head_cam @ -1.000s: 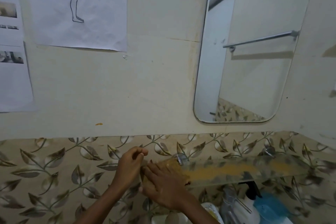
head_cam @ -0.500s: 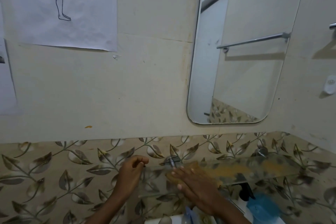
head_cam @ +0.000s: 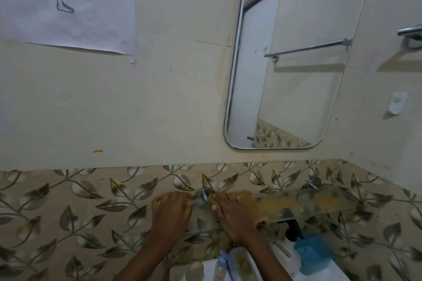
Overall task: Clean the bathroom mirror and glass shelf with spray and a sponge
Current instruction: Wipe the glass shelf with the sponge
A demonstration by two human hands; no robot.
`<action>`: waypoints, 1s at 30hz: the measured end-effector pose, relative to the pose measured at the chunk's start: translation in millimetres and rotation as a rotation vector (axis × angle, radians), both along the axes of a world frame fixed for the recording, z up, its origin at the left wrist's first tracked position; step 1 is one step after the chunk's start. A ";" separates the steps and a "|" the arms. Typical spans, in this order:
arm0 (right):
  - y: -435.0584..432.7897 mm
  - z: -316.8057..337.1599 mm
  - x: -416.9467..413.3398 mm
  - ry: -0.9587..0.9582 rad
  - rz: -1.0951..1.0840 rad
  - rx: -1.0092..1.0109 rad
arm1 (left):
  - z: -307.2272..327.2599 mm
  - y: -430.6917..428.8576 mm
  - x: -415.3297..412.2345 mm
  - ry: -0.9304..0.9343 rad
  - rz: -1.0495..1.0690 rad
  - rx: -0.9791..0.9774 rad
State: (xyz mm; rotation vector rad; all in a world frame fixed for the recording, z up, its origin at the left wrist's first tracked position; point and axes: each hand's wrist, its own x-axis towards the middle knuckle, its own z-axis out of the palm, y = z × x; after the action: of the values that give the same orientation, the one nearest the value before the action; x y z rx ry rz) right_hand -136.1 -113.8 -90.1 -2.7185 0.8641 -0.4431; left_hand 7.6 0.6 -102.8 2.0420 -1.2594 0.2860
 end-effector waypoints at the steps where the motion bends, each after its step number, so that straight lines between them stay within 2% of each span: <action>1: 4.9 -0.7 -3.4 -0.009 0.037 0.000 | -1.3 -0.2 -0.2 -0.047 -0.007 -0.014; 3: 11.5 -3.1 -15.6 -0.017 0.115 -0.004 | -4.4 -1.1 2.3 -0.114 0.004 0.019; 6: 1.1 -8.7 -49.1 -0.038 0.152 0.014 | -4.6 -1.9 1.9 -0.095 -0.012 0.075; 10: -27.8 1.0 -69.4 0.020 0.011 -0.001 | -6.0 -2.7 2.2 -0.130 -0.013 0.048; 15: -37.2 7.3 -29.4 0.123 -0.101 0.017 | -8.4 -5.4 4.6 -0.141 -0.016 0.029; 18: -22.4 2.4 -26.0 0.060 0.002 0.058 | -9.3 -6.2 4.4 -0.140 -0.021 0.025; 22: -15.8 -4.9 -66.0 0.006 0.164 0.069 | -9.5 -5.5 5.6 -0.122 -0.028 0.030; 26: -43.4 9.4 -93.7 0.055 0.012 0.106 | -9.5 -5.0 4.9 -0.116 -0.030 0.020; 30: -62.2 19.7 -68.8 0.119 -0.152 0.094 | -9.1 -3.6 3.6 -0.126 -0.027 0.007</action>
State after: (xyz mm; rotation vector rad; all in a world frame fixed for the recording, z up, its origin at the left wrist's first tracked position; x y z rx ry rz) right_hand -204.9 -176.0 -70.4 -2.6256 1.0991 -0.2649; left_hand 11.2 -3.0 -111.9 2.0385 -1.3643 0.4037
